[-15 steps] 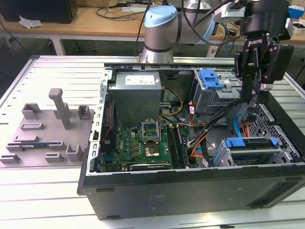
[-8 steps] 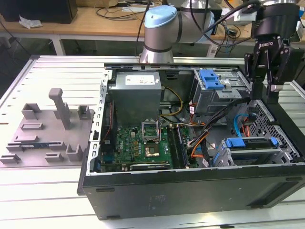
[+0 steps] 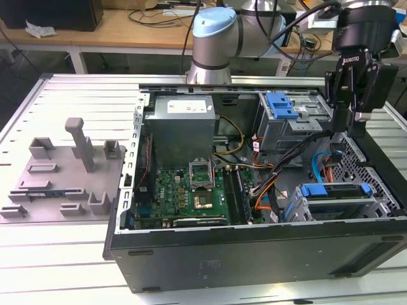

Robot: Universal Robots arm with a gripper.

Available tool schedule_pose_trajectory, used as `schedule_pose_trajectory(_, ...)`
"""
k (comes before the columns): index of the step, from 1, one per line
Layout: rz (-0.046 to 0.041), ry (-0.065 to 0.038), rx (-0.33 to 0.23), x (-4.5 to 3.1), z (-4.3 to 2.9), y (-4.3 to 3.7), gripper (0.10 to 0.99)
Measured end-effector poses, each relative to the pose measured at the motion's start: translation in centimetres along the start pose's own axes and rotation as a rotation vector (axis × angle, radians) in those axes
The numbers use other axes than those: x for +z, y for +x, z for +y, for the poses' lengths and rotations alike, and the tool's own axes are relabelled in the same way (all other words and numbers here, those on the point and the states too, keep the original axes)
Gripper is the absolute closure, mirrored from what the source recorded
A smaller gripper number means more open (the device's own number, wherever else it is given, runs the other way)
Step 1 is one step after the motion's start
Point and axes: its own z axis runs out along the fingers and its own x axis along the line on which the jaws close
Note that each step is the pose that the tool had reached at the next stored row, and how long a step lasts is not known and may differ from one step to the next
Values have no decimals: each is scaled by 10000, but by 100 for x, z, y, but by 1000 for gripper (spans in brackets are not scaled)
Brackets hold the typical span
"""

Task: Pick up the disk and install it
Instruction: 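Insert the first disk wire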

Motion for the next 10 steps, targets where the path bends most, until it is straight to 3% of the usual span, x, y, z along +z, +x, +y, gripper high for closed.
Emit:
schedule_pose_trajectory(3,94,4,8,-24,0,-97,522)
schedule_pose_trajectory(6,124,-25,55,7,1,-133,537)
schedule_pose_trajectory(7,125,-35,70,20,0,-142,612)
schedule_pose_trajectory(10,129,-50,96,53,-7,-165,612)
